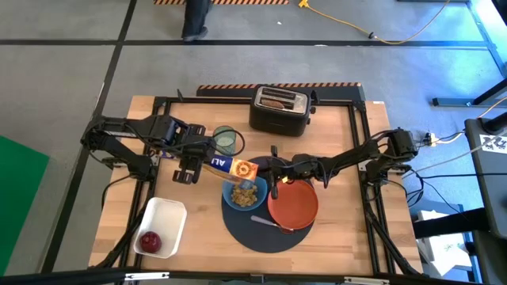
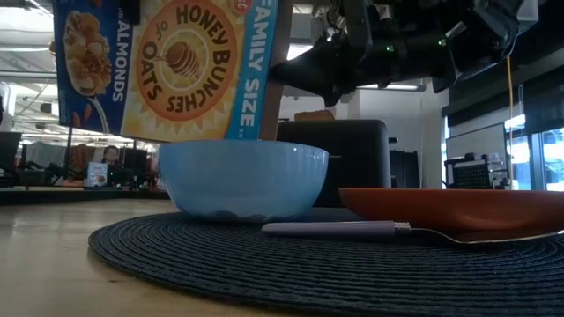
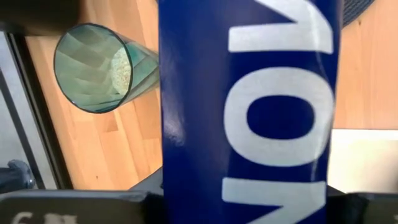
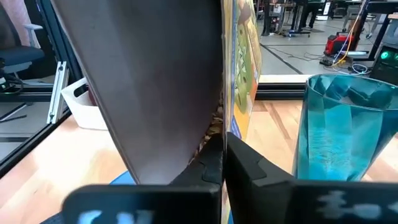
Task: Arrange a breakfast setting
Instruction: Pour the cereal from the cereal box into the blue bowl
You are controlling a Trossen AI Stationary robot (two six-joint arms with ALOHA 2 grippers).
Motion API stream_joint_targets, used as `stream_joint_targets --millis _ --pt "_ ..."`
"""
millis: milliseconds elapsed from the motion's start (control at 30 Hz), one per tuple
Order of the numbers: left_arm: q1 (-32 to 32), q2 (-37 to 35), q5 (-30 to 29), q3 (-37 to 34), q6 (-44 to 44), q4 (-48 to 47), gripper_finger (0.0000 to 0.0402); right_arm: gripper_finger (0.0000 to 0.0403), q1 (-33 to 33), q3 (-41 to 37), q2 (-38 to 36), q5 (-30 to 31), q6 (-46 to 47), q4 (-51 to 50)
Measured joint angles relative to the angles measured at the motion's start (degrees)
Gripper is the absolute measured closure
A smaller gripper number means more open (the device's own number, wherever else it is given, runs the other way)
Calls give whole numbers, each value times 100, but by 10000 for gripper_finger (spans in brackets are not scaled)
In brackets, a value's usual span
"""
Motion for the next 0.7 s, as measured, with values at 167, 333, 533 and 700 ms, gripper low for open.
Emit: stream_joint_targets --millis 167,333,533,700 --pt "0 -2 -114 0 48 -3 282 402 0 0 27 50 -10 19" --pt "-19 -2 -110 146 40 -20 282 403 0 0 211 90 -15 211" --pt "-261 -2 -163 801 22 -37 282 403 7 163 323 42 -37 164" --pt "-346 -6 -253 1007 9 -13 282 403 4 262 314 147 -179 -67"
